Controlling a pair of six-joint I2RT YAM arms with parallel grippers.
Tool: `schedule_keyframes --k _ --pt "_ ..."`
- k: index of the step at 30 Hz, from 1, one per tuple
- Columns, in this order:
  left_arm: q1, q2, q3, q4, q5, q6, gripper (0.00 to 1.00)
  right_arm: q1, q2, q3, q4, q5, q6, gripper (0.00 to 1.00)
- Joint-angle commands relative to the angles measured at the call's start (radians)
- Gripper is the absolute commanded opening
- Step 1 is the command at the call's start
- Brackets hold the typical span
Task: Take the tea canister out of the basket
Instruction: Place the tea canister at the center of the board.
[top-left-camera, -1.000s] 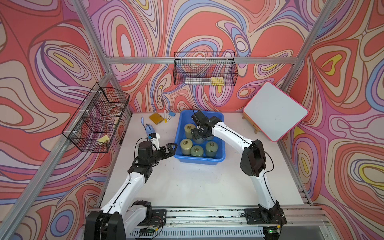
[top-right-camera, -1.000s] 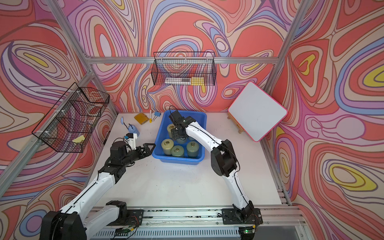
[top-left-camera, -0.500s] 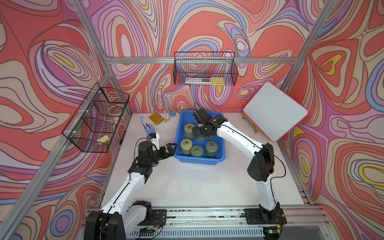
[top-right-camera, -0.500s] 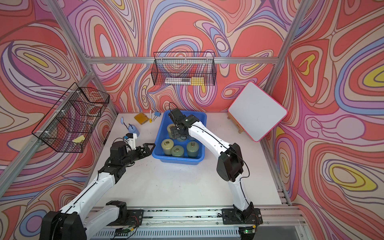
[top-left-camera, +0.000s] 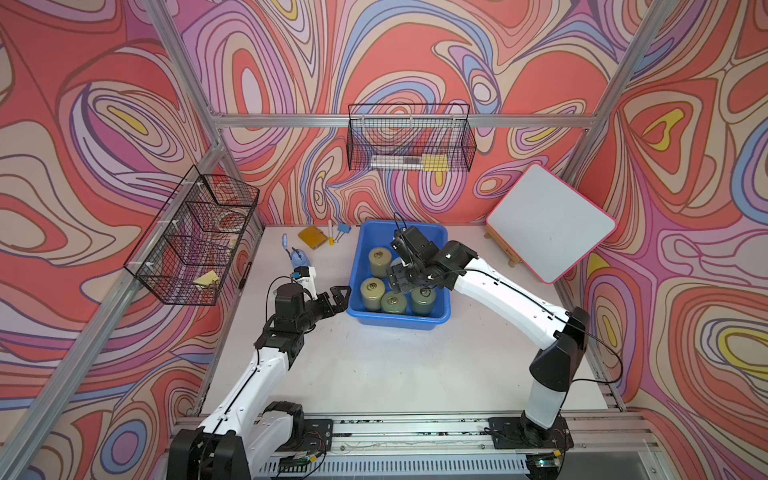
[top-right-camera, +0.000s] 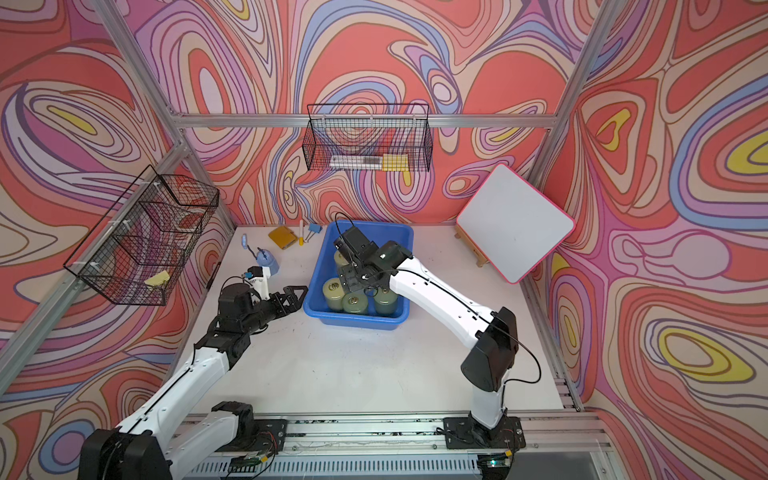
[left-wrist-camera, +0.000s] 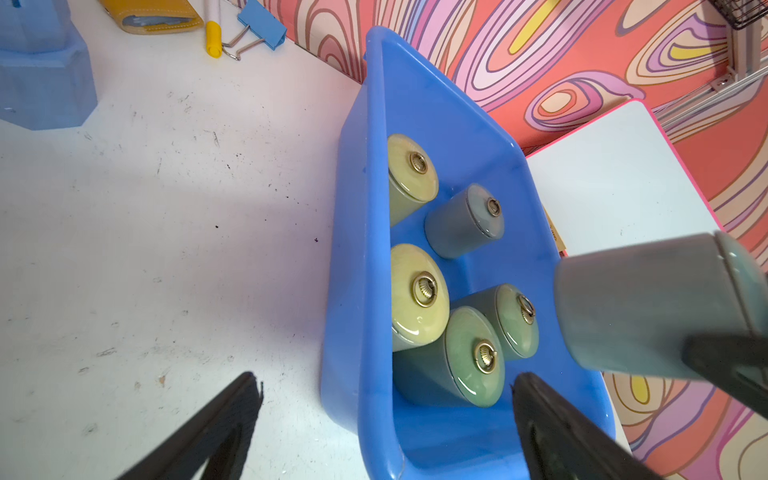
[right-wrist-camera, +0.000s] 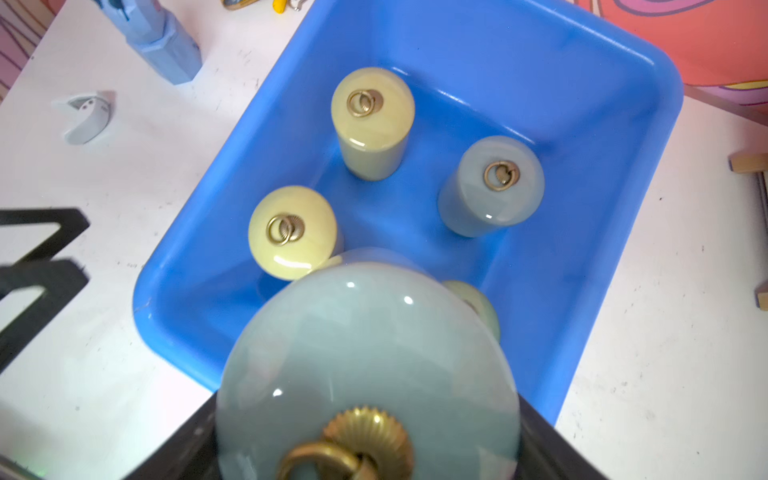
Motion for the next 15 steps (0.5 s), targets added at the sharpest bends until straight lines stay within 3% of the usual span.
schedule_keyframes --k 1,15 --pt "-0.003 -0.020 -0.011 -0.030 -0.030 0.029 0.99 0.053 -0.093 -0.044 0.032 0.040 0.039 0.64" --pt "-0.004 -0.090 -0.058 -0.061 -0.120 0.055 0.99 0.312 -0.211 -0.250 0.071 0.096 0.170 0.64"
